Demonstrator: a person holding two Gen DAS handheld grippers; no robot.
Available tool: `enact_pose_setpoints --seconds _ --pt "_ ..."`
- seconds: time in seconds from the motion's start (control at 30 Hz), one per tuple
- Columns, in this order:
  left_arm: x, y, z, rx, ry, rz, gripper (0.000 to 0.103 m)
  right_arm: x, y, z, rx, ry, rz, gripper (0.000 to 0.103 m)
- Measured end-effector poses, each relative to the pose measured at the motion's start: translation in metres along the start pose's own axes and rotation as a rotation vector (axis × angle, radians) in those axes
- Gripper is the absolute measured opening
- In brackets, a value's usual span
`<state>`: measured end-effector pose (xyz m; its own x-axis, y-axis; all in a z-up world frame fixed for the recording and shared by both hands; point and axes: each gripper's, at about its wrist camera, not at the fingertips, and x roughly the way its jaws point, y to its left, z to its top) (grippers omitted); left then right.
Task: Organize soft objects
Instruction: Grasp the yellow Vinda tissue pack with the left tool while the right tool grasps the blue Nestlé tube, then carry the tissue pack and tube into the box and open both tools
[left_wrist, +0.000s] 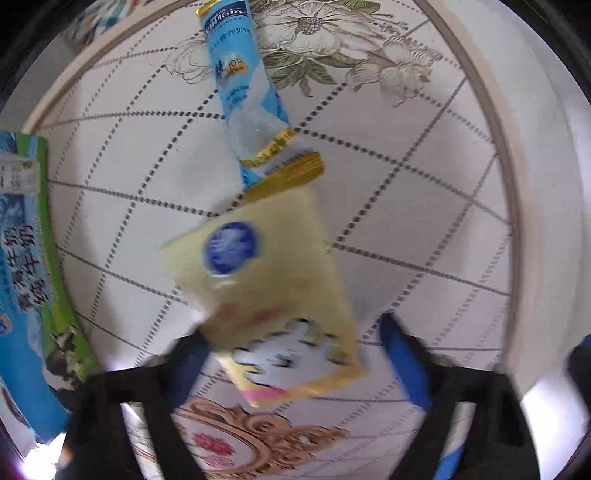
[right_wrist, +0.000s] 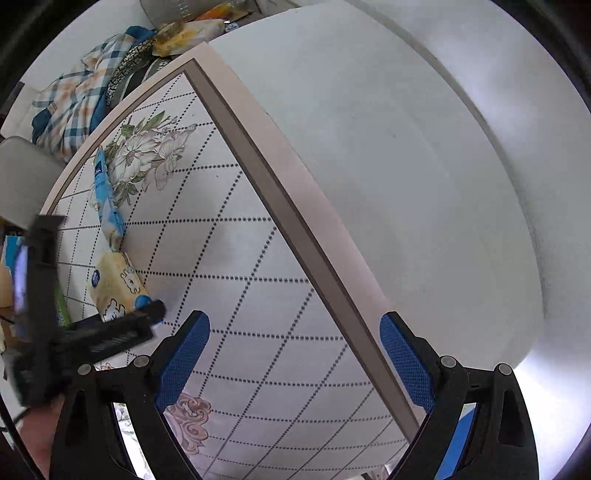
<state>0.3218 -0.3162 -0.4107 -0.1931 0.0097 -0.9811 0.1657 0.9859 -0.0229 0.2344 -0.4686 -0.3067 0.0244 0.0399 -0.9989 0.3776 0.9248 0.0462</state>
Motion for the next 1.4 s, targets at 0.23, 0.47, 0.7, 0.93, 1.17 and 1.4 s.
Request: enact_pose_setpoints --seconds 0.23,0.47,0.7,0.93,1.17,1.4 --pt "-0.007 0.047 0.005 -0.110 -0.065 0.035 0.062 0.001 0.051 0.031 -0.109 0.002 0.040 0.095" --pt "-0.008 0.097 0.021 -0.297 -0.087 0.014 0.061 0.014 0.162 0.081 -0.305 0.038 0.126 0.095" --pt "-0.006 0.108 0.024 -0.339 -0.098 -0.008 0.061 0.068 0.255 0.140 -0.313 0.171 0.155 0.090" --pt "-0.002 0.111 0.020 -0.337 -0.105 -0.012 0.061 0.102 0.295 0.160 -0.350 0.226 0.054 0.055" --pt "-0.011 0.120 0.013 -0.316 -0.119 -0.008 0.061 0.094 0.299 0.149 -0.513 0.179 -0.079 0.021" --pt "-0.036 0.105 0.010 -0.272 -0.167 -0.018 0.060 0.070 0.252 0.134 -0.509 0.129 -0.071 0.016"
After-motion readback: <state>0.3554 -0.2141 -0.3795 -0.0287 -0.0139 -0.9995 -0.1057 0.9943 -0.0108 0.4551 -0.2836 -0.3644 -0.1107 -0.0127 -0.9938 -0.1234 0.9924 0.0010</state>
